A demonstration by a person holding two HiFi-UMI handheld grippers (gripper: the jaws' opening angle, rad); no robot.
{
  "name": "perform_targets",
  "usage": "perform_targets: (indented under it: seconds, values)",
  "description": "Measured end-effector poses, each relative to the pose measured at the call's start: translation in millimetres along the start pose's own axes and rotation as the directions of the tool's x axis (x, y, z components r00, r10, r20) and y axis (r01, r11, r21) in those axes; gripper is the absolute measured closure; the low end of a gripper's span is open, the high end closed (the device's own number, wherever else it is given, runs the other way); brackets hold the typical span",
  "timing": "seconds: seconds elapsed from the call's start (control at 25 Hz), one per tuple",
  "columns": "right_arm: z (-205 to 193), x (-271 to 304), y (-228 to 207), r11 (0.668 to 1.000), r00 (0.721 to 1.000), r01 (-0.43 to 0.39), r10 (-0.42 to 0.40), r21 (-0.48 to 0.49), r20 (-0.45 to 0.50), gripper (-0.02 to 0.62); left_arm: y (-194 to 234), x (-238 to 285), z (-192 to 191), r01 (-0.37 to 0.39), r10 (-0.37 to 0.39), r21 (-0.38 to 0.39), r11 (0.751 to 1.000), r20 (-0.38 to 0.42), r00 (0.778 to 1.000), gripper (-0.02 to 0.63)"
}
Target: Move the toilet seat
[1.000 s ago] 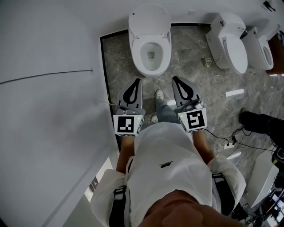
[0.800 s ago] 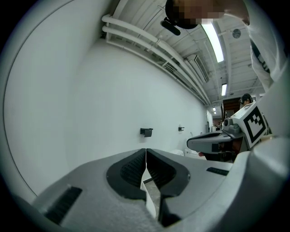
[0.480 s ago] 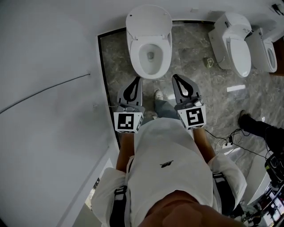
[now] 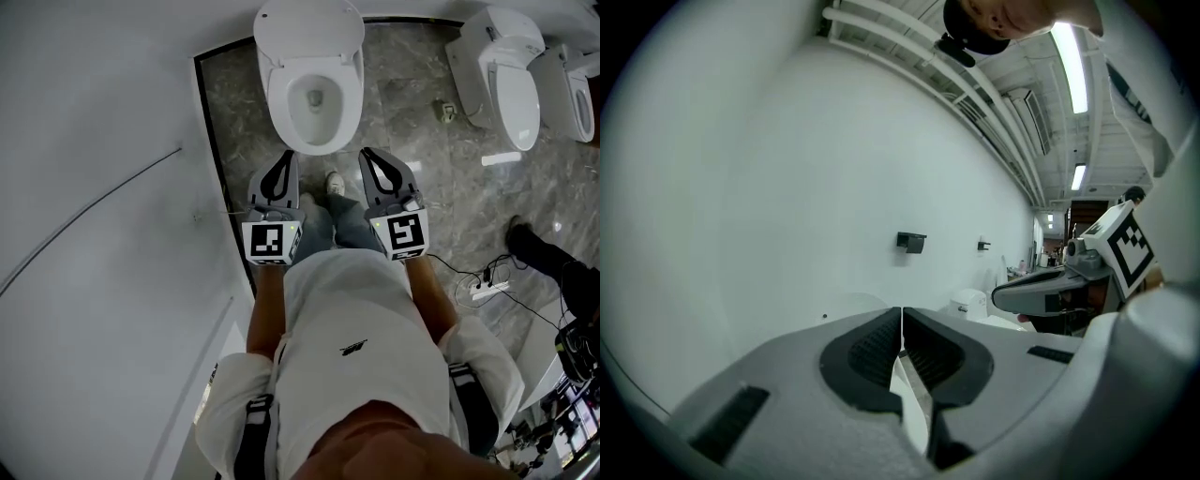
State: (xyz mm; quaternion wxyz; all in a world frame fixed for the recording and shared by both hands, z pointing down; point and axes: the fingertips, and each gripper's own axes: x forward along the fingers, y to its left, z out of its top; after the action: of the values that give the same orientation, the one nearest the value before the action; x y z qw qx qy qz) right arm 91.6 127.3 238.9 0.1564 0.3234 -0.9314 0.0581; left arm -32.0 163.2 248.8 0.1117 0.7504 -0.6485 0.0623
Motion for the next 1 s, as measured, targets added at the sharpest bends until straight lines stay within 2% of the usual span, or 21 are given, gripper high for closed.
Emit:
perform_targets:
  seconds: [0.44,0.84,1.0]
  values:
    - [-62,55,-12,0.995,0.992,0.079,-0.072,0.064,-0.101,0.561,36,49,-62,0.065,-0.067,-0.022,0.998,-0.095,0.993,0.575]
    - [-118,92,-15,0.979,0.969,0.176,-0.154,0.1,-0.195,0.561,57,71,-124,0.131,-0.14,-0.059,0.99,-0.192,0.971,0.575]
    - [-141,103,-13,0.972,0.958,0.197,-0.163,0.131,-0.236,0.561,69,80,-150,0.122,-0.133,-0.063,0.991,-0.228,0.965,0.575]
